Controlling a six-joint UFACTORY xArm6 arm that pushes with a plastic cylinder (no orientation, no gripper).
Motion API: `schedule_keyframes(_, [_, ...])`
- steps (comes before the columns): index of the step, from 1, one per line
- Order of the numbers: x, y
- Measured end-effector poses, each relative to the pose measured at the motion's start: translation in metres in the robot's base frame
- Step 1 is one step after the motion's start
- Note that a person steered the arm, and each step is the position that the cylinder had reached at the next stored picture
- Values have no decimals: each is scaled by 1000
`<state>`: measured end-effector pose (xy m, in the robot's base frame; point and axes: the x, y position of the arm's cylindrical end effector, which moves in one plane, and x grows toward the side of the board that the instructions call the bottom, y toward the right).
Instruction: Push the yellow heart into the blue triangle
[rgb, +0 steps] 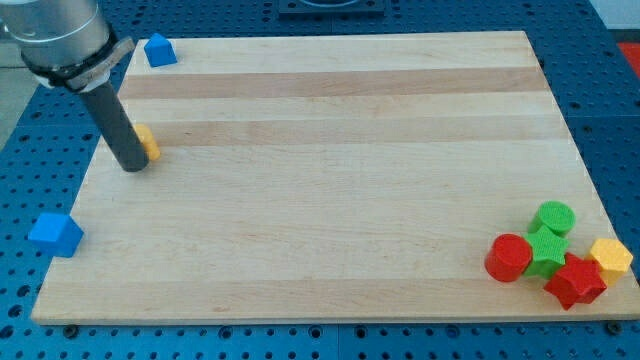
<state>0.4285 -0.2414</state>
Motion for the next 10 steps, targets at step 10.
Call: schedule_keyframes(10, [-1, 36])
